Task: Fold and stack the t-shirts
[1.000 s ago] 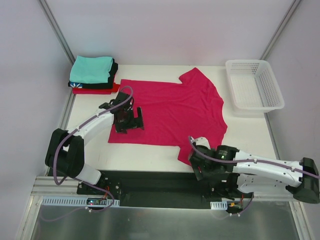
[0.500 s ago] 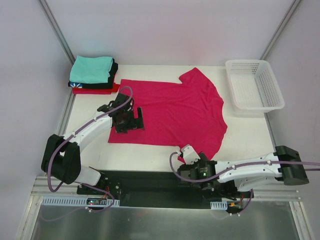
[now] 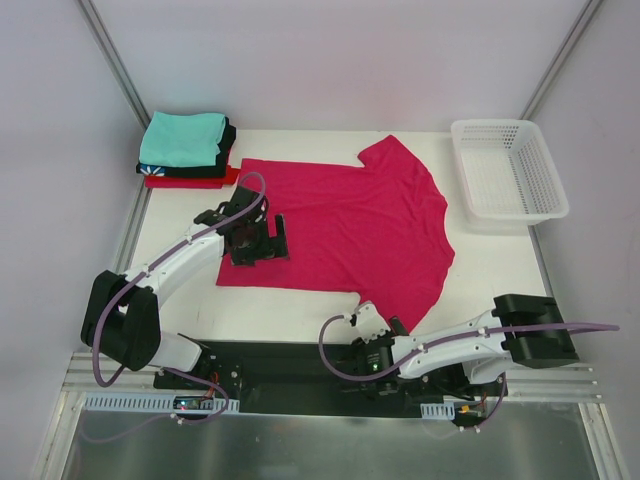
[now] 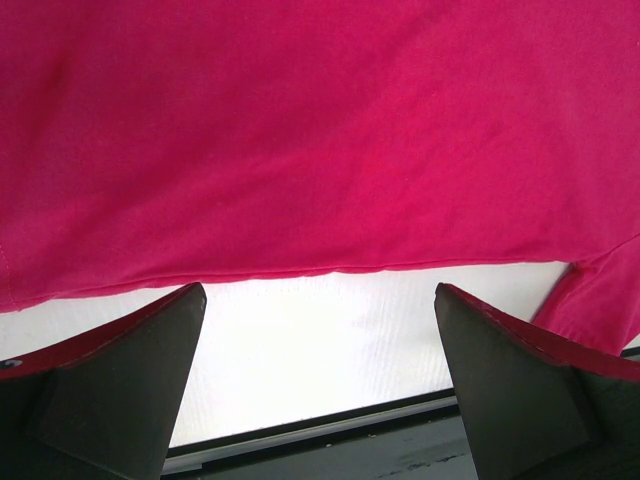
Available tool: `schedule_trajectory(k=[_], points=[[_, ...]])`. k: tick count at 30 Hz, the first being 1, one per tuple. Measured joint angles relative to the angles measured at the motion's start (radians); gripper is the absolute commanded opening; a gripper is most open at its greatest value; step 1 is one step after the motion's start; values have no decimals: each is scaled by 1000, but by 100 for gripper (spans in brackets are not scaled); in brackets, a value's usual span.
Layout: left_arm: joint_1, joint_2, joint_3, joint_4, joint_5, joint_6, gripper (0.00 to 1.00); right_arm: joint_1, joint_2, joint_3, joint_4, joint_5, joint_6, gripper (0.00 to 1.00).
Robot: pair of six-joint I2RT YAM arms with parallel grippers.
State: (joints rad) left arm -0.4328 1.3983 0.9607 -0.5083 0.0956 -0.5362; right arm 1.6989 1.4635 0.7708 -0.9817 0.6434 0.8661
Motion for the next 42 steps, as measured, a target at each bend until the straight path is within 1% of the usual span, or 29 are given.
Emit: schedule_trajectory(k=[7, 10, 17, 23, 28, 31, 39, 42], points=[[-1, 0, 0, -3, 0, -3, 99, -13, -3, 0, -50, 4, 92, 64], [-8, 0, 0, -4, 0, -5, 99, -33, -5, 0, -69, 8, 116, 64], [-14, -3, 0, -5, 0, -8, 99, -77, -4, 0, -66, 14, 118, 63], [-19, -11, 0, -5, 0, -8, 99, -109, 41, 0, -16, 10, 93, 63], [-20, -11, 0, -6, -1, -8, 99, -112, 63, 0, 15, 4, 82, 59], [-20, -12, 0, -6, -1, -8, 99, -118, 63, 0, 22, 4, 82, 54], [-20, -16, -10, -6, 0, -8, 99, -151, 63, -18, 30, -2, 83, 51], [-20, -25, -13, -10, 0, -8, 99, -170, 63, -19, 33, -5, 82, 46]])
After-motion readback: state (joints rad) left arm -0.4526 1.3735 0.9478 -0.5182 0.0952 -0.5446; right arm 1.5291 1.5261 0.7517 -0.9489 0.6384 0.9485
